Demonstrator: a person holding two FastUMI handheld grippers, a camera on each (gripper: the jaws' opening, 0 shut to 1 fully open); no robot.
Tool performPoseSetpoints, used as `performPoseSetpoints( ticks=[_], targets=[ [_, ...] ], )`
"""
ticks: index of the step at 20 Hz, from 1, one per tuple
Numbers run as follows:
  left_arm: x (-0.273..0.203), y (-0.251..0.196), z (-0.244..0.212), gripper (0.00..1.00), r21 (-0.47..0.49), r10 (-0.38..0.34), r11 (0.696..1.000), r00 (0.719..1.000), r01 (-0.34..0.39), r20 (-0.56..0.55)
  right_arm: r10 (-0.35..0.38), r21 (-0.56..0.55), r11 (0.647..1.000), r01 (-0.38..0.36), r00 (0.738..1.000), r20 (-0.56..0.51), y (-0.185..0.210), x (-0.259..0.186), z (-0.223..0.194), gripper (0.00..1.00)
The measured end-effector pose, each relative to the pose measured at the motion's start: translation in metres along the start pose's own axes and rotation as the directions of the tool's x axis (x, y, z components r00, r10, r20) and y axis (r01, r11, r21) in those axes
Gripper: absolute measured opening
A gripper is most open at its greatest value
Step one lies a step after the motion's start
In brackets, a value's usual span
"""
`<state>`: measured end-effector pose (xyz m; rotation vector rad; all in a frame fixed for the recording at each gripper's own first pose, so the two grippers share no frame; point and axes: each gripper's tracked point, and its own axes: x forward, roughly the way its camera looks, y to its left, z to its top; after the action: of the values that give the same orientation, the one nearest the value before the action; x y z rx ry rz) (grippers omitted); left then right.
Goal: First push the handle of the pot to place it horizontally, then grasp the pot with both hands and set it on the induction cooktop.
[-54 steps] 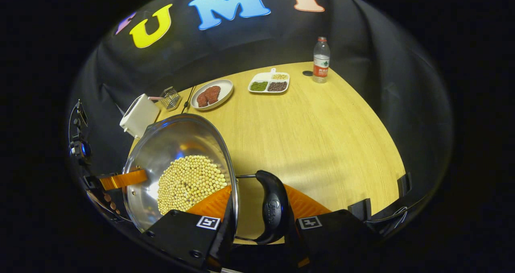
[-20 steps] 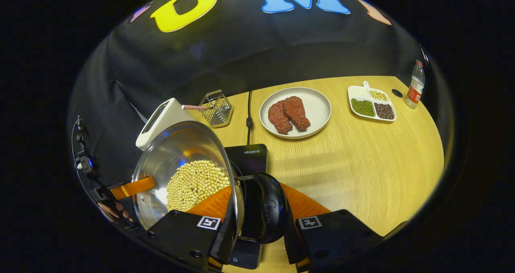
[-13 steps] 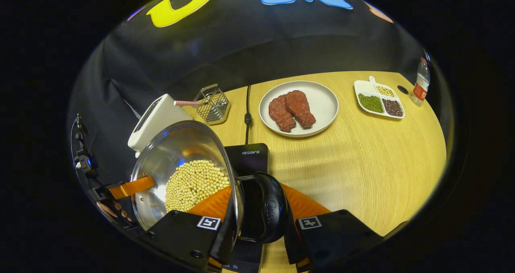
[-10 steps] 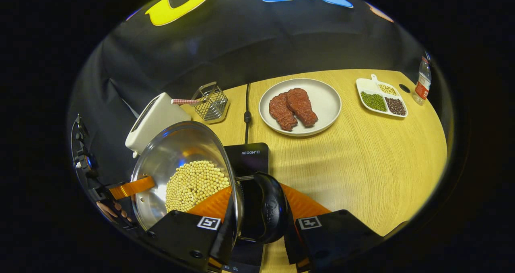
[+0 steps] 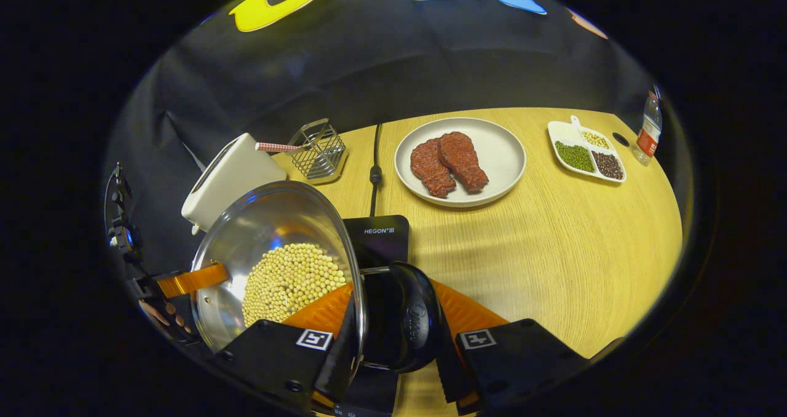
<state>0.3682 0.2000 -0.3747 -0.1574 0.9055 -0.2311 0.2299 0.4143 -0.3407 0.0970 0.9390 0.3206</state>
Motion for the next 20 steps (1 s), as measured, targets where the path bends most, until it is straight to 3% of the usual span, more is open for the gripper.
performPoseSetpoints(
  ticks=[4,6,8,9,10,11,12,15,17,20],
  targets=[
    [0.003,-0.005,0.001,0.54,0.008,0.009,1.000,1.000,-0.009,-0.009,-0.023,-0.006,1.000,0.023,0.999,-0.028,0.002,0.003,-0.009,0.60],
    [0.002,-0.004,-0.001,0.56,0.013,0.024,1.000,1.000,-0.024,-0.016,-0.033,-0.025,0.999,0.032,0.998,-0.046,0.001,0.001,-0.015,0.71],
    [0.003,-0.013,0.000,0.65,0.059,0.061,0.996,0.998,-0.060,-0.026,-0.054,-0.046,0.998,0.052,0.998,-0.045,-0.002,-0.005,-0.017,0.80],
    [0.001,-0.018,0.000,0.60,0.096,0.093,0.991,0.995,-0.089,-0.031,-0.066,-0.053,0.997,0.064,0.997,-0.032,-0.004,-0.007,-0.014,0.91],
    [0.000,-0.024,0.003,0.68,0.134,0.123,0.984,0.992,-0.118,-0.031,-0.075,-0.058,0.996,0.074,0.997,-0.019,-0.006,-0.008,-0.012,0.99],
    [-0.003,-0.033,0.005,0.74,0.162,0.139,0.978,0.990,-0.133,-0.028,-0.075,-0.057,0.996,0.074,0.997,-0.012,-0.005,-0.014,-0.010,0.93],
    [-0.008,-0.044,0.008,0.72,0.184,0.151,0.972,0.988,-0.144,-0.024,-0.072,-0.054,0.996,0.072,0.997,-0.009,-0.005,-0.017,-0.009,0.98],
    [-0.032,-0.042,0.023,0.76,0.236,0.189,0.953,0.982,-0.187,0.015,-0.079,-0.058,0.995,0.081,0.996,0.034,-0.011,-0.034,0.001,0.98],
    [-0.050,-0.061,0.034,0.73,0.254,0.183,0.949,0.982,-0.189,0.048,-0.076,-0.068,0.994,0.082,0.993,0.092,-0.014,-0.051,0.013,0.98],
    [-0.082,-0.085,0.051,0.76,0.297,0.187,0.931,0.976,-0.212,0.108,-0.049,-0.082,0.995,0.064,0.984,0.170,-0.016,-0.083,0.027,0.99]
  ],
)
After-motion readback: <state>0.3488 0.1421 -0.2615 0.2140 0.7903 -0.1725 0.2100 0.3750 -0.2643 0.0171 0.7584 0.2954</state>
